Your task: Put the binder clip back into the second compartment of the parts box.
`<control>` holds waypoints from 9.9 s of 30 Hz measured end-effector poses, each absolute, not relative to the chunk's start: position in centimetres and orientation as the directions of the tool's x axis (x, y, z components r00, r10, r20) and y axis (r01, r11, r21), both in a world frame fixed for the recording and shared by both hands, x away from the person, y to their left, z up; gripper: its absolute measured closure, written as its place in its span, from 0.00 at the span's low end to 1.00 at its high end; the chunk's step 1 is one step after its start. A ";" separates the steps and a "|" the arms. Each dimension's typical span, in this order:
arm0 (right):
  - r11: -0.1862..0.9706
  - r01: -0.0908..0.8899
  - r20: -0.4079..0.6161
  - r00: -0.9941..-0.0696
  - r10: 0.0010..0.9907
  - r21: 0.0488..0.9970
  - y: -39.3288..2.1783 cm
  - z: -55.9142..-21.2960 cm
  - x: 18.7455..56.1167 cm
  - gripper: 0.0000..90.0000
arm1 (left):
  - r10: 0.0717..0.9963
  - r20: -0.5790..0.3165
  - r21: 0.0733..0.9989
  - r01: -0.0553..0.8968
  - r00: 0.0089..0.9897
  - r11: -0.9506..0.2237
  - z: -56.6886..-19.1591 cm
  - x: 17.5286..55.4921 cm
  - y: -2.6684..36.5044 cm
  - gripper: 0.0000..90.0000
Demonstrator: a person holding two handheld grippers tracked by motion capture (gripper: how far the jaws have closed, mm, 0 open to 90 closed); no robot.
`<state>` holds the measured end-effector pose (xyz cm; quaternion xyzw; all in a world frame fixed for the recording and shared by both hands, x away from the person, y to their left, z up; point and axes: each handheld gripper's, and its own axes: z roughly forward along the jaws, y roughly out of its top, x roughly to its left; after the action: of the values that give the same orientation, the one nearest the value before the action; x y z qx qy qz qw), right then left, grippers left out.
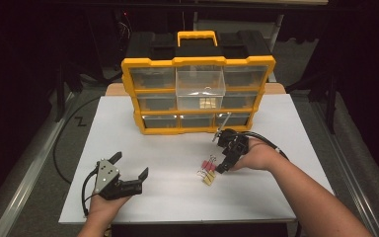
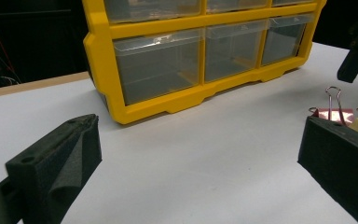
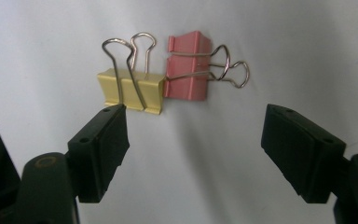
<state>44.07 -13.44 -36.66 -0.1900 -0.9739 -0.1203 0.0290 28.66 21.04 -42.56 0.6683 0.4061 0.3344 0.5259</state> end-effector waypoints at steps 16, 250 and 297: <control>0.911 0.340 0.055 -0.940 0.337 0.233 -11.4 -37.5 45.0 0.58 | 0.893 0.015 0.975 0.191 0.450 -0.113 -42.5 28.6 21.1 0.00; 0.910 0.193 -0.075 -0.969 0.236 0.368 -7.4 -7.2 47.9 1.00 | 0.891 -0.006 0.977 0.192 0.454 -0.091 -42.5 28.5 21.4 0.00; 0.927 0.205 -0.056 -0.971 0.233 0.314 -8.5 -9.9 45.7 0.76 | 0.891 0.000 0.974 0.200 0.454 -0.102 -42.7 28.7 21.3 0.00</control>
<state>45.71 -8.51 -9.94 -0.1116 -0.9805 -0.1550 -0.0462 28.73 21.32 -42.69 0.6672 0.4087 0.3251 0.5311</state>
